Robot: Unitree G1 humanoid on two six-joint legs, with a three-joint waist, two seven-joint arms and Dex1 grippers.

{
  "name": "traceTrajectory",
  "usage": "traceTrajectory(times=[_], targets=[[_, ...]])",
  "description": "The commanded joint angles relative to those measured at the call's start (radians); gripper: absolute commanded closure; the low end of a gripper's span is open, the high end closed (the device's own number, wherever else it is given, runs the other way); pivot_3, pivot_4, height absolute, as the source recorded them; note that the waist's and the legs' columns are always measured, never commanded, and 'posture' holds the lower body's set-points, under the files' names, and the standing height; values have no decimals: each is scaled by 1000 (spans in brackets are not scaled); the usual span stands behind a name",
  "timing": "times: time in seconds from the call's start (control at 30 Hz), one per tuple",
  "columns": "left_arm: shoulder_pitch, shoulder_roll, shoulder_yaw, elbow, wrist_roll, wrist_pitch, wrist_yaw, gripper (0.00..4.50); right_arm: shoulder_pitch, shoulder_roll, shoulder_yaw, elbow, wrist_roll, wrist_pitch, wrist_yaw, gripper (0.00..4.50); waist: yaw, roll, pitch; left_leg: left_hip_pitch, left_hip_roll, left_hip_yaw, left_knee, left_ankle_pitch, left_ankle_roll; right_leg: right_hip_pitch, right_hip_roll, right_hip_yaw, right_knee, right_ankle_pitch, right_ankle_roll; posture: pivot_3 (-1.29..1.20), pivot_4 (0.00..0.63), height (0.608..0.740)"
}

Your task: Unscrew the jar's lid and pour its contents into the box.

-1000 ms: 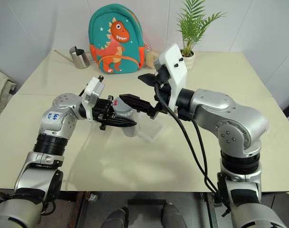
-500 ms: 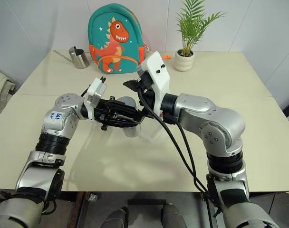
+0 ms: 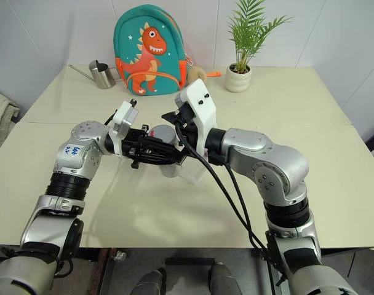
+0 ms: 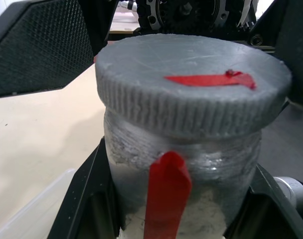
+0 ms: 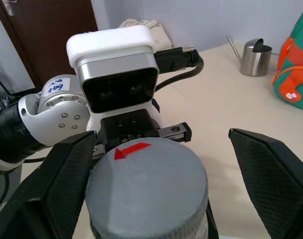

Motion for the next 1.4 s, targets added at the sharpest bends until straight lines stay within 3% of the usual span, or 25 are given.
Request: traceTrajectory(times=[0.03, 1.4], targets=[[-31, -1, 5, -11, 2, -17, -6, 2569, -2, -2, -6, -24, -6, -20, 5, 37, 0, 0, 0, 0, 0, 0, 0, 0, 0, 0, 0, 0, 0, 0, 0, 0, 150, 740], [-43, 7, 12, 19, 22, -35, 3, 2569, 13, -108, -77, -139, 92, 81, 1, 37, 0, 0, 0, 0, 0, 0, 0, 0, 0, 0, 0, 0, 0, 0, 0, 0, 150, 740]])
